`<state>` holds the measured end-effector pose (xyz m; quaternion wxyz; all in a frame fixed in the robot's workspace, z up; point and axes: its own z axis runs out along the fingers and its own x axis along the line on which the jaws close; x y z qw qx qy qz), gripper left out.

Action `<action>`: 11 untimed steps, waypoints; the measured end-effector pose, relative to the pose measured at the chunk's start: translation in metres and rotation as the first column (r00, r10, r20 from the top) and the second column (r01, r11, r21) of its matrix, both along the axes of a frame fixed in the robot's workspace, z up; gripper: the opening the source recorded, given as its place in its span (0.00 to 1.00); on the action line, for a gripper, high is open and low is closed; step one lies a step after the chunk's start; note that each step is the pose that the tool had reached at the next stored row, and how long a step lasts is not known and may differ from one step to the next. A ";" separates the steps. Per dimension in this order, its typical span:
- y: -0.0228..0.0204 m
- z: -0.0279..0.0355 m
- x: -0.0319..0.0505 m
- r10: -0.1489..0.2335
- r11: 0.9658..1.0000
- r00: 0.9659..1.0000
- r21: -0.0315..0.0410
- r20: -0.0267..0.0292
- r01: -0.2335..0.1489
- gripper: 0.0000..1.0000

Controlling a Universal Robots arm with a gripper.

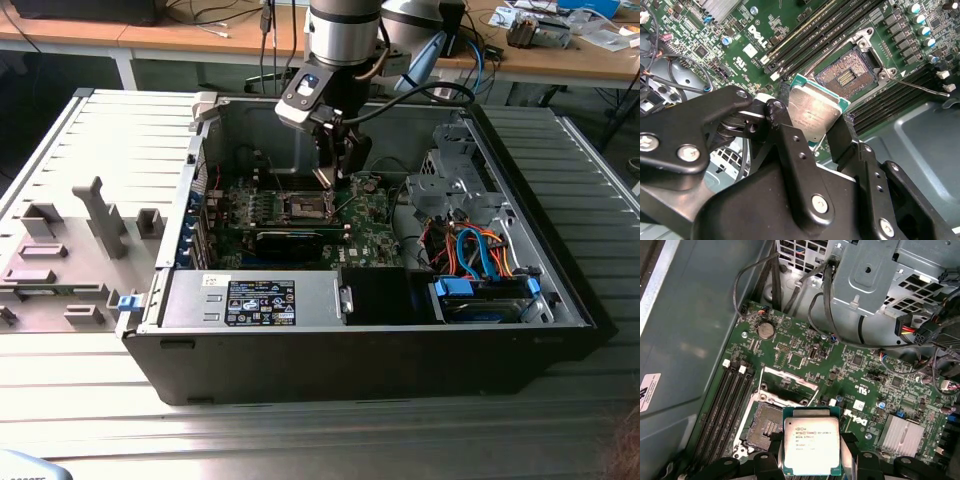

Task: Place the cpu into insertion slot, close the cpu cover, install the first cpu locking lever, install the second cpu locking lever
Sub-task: 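Place the cpu into insertion slot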

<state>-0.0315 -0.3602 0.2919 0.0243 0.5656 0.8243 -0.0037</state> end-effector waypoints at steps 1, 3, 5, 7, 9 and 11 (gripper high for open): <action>0.0000 0.0000 0.0000 -0.002 1.000 1.000 0.000 0.000 0.002 0.55; 0.0000 0.0000 0.0000 -0.008 1.000 1.000 0.000 0.000 0.008 0.55; 0.0000 0.0000 0.0000 -0.012 1.000 1.000 0.000 0.000 0.012 0.55; 0.0000 0.0000 0.0000 -0.016 1.000 1.000 0.000 0.000 0.016 0.55; 0.0000 0.0000 0.0000 -0.020 1.000 1.000 0.000 0.000 0.020 0.55; 0.0000 0.0000 0.0000 -0.023 1.000 1.000 0.000 0.000 0.023 0.55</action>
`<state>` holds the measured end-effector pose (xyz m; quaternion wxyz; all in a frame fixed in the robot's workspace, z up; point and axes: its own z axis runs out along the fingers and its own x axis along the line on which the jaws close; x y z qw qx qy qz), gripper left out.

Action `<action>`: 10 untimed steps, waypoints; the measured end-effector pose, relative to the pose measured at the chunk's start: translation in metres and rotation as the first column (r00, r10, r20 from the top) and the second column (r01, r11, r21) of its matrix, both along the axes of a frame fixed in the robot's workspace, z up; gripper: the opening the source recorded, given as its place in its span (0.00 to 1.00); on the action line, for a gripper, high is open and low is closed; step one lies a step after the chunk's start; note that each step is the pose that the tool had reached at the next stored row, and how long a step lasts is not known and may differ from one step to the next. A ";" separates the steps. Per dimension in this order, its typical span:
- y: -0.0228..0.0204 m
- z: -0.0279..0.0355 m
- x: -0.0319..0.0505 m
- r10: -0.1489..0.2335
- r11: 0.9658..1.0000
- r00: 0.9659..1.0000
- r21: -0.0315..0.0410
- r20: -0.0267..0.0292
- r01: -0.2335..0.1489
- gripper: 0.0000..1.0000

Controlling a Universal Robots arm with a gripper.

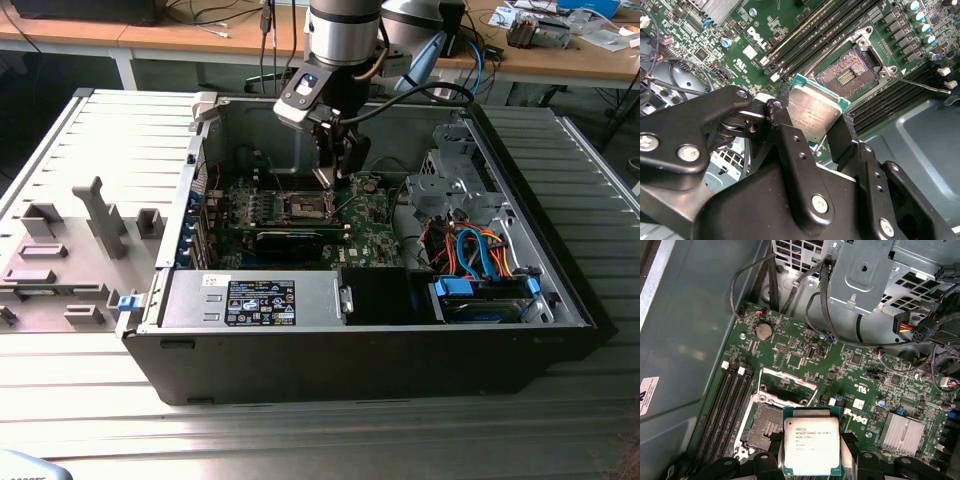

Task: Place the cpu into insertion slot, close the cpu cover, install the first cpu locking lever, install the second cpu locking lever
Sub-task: 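Place the cpu into insertion slot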

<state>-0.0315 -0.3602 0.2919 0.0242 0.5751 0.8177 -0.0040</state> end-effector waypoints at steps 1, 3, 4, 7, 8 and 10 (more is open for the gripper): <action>0.0000 0.0000 0.0000 -0.003 1.000 1.000 0.000 0.000 0.003 0.55; 0.0000 0.0000 0.0000 -0.007 1.000 1.000 0.000 0.000 0.007 0.55; 0.0000 0.0000 0.0000 -0.009 1.000 1.000 0.000 0.000 0.009 0.55; 0.0000 0.0000 0.0000 -0.018 1.000 1.000 0.000 0.000 0.018 0.55; 0.0000 0.0000 0.0000 -0.020 1.000 1.000 0.000 0.000 0.020 0.55; 0.0000 0.0000 0.0000 -0.024 1.000 1.000 0.000 0.000 0.024 0.55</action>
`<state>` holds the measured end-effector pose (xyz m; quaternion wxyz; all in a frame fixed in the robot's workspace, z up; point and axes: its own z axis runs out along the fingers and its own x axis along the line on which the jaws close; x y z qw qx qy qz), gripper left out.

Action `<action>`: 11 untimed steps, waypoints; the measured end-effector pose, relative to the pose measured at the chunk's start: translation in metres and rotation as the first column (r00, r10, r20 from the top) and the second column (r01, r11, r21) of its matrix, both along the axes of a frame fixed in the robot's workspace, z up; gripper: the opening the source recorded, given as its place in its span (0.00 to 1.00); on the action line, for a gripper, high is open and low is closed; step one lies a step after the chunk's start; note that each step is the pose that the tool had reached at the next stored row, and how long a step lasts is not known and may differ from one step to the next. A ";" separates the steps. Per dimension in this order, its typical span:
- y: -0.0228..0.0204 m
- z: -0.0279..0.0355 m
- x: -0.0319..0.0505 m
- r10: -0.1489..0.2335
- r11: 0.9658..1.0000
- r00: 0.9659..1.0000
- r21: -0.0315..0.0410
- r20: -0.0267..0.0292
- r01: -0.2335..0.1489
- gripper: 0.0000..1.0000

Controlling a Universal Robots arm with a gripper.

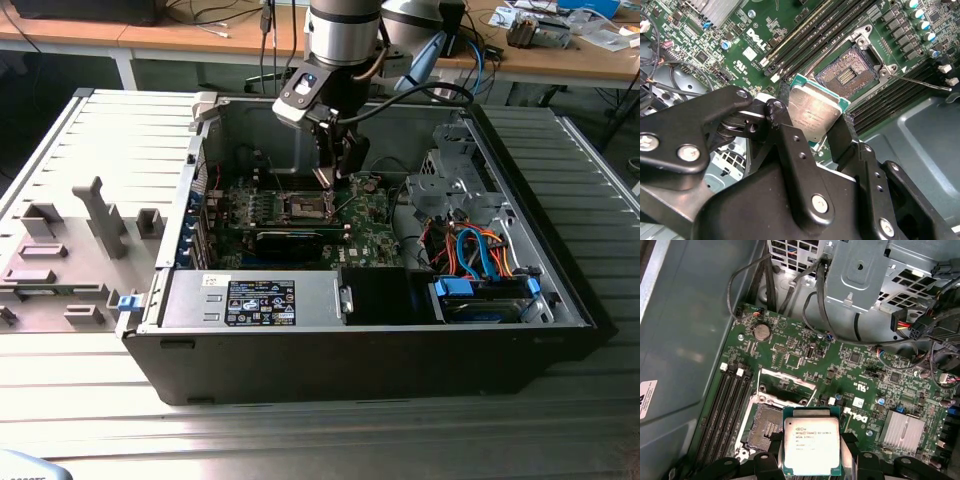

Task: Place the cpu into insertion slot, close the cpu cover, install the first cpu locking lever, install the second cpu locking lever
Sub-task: 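Place the cpu into insertion slot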

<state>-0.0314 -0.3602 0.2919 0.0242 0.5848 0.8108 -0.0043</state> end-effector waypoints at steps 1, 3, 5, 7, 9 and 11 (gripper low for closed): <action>0.0000 0.0000 0.0000 -0.002 1.000 1.000 0.000 0.000 0.002 0.55; 0.0000 0.0000 0.0000 -0.007 1.000 1.000 0.000 0.000 0.007 0.55; 0.0000 0.0000 0.0000 -0.012 1.000 1.000 0.000 0.000 0.012 0.55; 0.0000 0.0000 0.0000 -0.016 1.000 1.000 0.000 0.000 0.016 0.55; 0.0000 0.0000 0.0000 -0.022 1.000 1.000 0.000 0.000 0.022 0.55; 0.0000 0.0000 0.0000 -0.028 1.000 1.000 0.000 0.000 0.028 0.55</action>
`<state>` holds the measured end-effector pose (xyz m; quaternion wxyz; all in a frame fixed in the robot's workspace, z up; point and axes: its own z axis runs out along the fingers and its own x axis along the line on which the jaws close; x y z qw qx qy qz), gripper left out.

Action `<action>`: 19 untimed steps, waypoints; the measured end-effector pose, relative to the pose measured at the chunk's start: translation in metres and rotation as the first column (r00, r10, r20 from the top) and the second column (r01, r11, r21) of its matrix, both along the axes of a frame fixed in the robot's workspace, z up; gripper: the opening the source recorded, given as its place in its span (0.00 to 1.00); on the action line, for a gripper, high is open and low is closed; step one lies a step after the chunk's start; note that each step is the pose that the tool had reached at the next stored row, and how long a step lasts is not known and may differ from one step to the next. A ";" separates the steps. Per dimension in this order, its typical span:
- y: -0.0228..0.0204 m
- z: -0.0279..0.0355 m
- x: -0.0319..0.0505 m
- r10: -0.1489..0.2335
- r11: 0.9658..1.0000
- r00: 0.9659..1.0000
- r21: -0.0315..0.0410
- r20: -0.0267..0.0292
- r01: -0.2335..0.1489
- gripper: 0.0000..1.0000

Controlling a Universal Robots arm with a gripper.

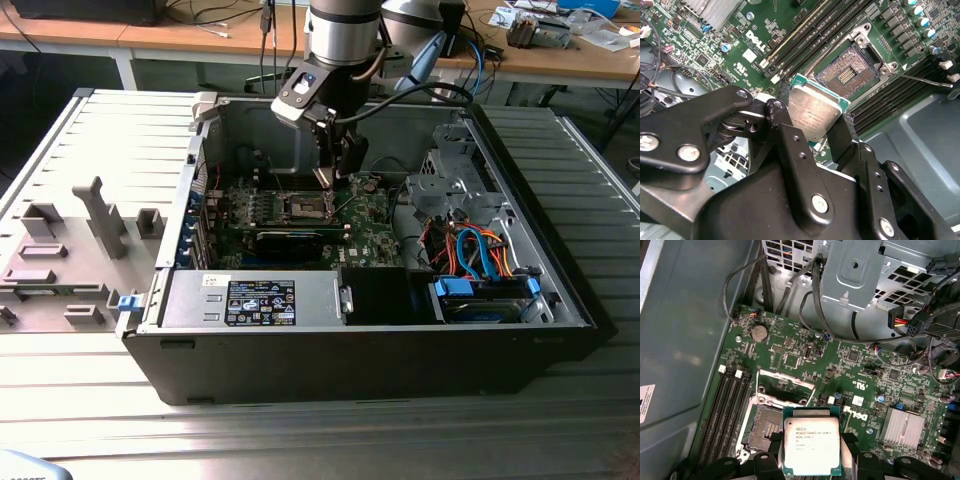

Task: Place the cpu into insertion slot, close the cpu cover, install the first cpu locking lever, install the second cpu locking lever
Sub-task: 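Place the cpu into insertion slot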

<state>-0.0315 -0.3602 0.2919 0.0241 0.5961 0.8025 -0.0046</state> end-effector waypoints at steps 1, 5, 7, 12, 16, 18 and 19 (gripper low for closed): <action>0.0000 0.0000 0.0000 -0.001 1.000 1.000 0.000 0.000 0.001 0.55; 0.0000 0.0000 0.0000 -0.008 1.000 1.000 0.000 0.000 0.008 0.55; 0.0000 0.0000 0.0000 -0.012 1.000 1.000 0.000 0.000 0.012 0.55; 0.0000 0.0000 0.0000 -0.020 1.000 1.000 0.000 0.000 0.020 0.55; 0.0000 0.0000 0.0000 -0.050 0.999 0.999 0.000 0.000 0.050 0.55; 0.0000 0.0000 0.0000 -0.067 0.998 0.998 0.000 0.000 0.067 0.55; 0.0000 0.0000 0.0000 -0.070 0.998 0.998 0.000 0.000 0.070 0.55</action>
